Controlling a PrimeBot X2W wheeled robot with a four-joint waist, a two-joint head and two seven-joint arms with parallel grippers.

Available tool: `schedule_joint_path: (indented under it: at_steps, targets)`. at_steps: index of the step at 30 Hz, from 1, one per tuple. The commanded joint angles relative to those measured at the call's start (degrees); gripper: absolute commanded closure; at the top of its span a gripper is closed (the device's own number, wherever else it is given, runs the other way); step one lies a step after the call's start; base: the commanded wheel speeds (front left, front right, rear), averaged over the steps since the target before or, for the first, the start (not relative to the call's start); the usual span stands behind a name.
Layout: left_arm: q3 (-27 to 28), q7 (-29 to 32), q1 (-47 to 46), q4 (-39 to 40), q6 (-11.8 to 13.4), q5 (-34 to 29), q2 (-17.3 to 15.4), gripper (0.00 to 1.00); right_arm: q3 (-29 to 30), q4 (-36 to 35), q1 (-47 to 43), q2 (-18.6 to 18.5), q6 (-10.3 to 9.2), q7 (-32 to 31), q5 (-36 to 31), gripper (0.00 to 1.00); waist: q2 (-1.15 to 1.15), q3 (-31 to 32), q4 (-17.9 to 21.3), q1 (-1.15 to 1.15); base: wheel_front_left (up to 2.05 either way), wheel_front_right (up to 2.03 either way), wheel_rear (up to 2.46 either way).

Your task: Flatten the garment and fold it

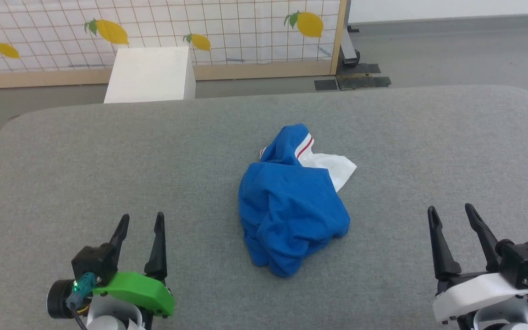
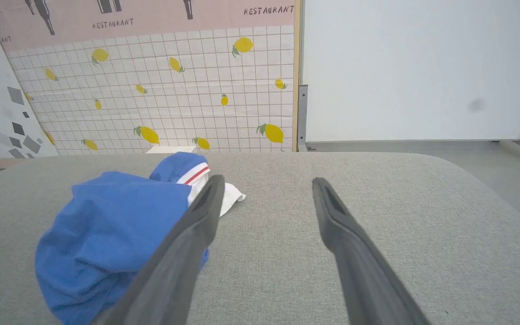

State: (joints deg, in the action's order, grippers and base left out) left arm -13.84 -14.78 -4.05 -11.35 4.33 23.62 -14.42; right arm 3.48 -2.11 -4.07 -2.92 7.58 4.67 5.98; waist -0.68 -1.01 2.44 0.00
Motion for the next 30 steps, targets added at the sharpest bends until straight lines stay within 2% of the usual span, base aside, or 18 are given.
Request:
schedule_joint_path:
  at_steps: [1, 8, 13, 14, 21, 30]
  targets:
    - [0.23, -0.21, 0.99, 0.16, -0.34, -0.06, 0.08, 0.00, -0.29, -0.67, -0.92, 0.04, -0.09, -0.35, -0.36, 0.00, 0.68, 0.26, -0.13, 0.00, 0.00, 0.00, 0.00]
    - [1.01, -0.21, 1.05, 0.75, -0.77, -0.56, 1.18, 0.00, 0.20, -1.92, -1.38, 0.04, -0.09, -1.15, -0.33, 0.00, 0.68, 0.09, -1.13, 0.00, 0.00, 0.00, 0.00]
    - [1.69, -0.21, 0.23, 1.53, -0.96, -1.01, 1.75, 0.00, 1.27, 0.50, 0.83, 0.04, -0.09, -2.15, -0.19, 0.00, 0.68, -1.16, -1.76, 0.00, 0.00, 0.00, 0.00]
    - [2.30, -0.21, -0.34, 1.93, -0.97, -1.27, 2.24, 0.00, 1.24, 3.67, 3.77, 0.04, -0.09, -3.85, -0.40, 0.00, 0.68, -1.99, -2.15, 0.00, 0.00, 0.00, 0.00]
    - [3.15, -0.21, -2.55, 3.00, -1.59, -2.45, 3.80, 0.00, 1.52, 14.44, 14.92, -0.50, -0.09, -12.36, 2.43, 0.00, 0.68, -4.94, -4.44, 0.00, 0.00, 0.00, 0.00]
    - [4.44, -0.21, -5.30, 4.67, -3.39, -4.66, 6.79, 0.00, -4.54, 29.84, 32.24, -8.50, -0.09, -31.07, 12.58, 0.00, 0.68, -8.61, -8.87, 0.00, 0.00, 0.00, 0.00]
